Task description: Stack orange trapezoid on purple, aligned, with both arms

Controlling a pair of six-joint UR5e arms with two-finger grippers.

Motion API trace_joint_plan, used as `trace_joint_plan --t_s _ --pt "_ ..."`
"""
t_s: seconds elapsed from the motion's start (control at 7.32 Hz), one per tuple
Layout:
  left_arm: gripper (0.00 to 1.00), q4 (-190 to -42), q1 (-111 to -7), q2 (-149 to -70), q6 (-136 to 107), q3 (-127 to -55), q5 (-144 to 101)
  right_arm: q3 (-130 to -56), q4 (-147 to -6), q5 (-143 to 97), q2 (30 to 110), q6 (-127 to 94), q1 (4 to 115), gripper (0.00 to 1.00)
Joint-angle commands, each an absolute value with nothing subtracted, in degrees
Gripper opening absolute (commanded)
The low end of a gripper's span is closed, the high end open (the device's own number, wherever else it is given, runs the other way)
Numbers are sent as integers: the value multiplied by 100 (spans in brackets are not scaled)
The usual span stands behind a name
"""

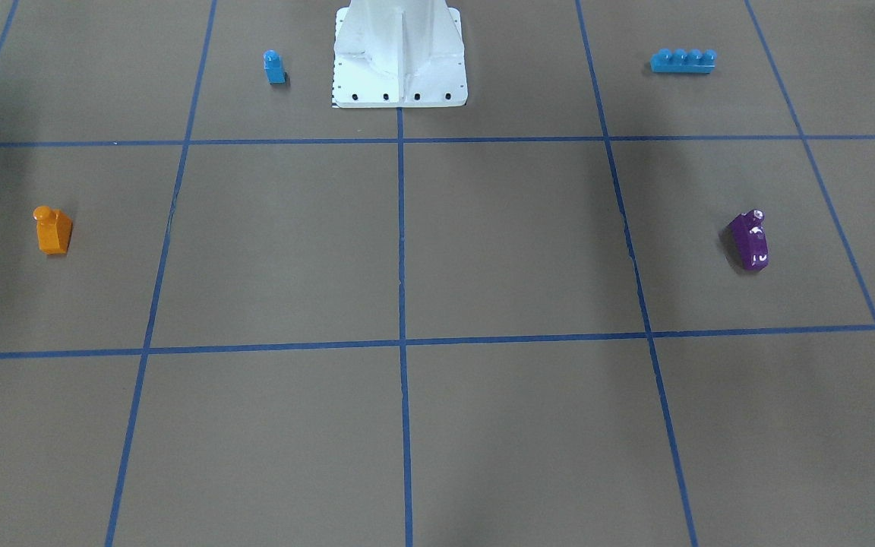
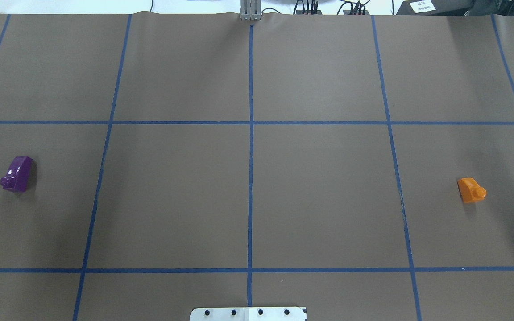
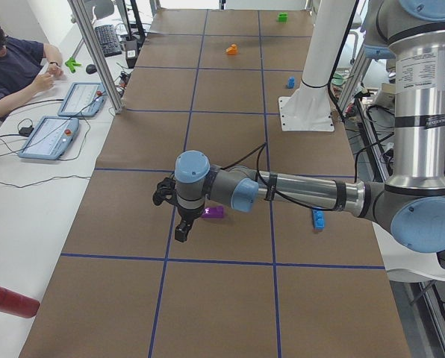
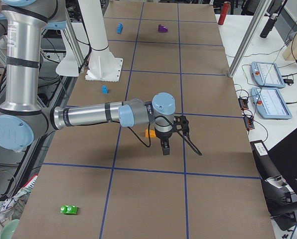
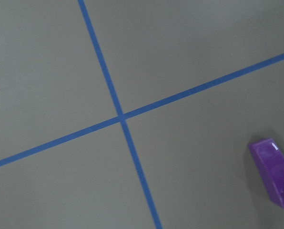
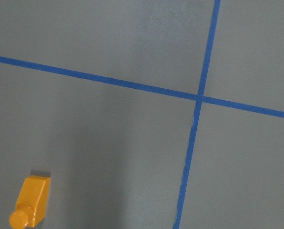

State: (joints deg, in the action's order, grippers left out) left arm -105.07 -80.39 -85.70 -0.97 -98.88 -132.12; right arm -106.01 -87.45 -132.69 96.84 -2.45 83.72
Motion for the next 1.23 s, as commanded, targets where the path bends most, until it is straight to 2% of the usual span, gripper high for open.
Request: trace_joint_plan --t_s 0.0,0.68,1.09 --pt "100 -11003 -7185 -8552 -1450 -9756 -13210 -10626 -8745 -13272 9607 -499 8236 100" --pt "100 -12805 -5348 -8543 -4873 -9413 -12061 -10608 -8745 -13272 9606 -501 8191 100" --pt "100 -12806 -5203 -8490 -4869 -9413 -11927 -10608 -8745 -13271 9606 -492 8191 100"
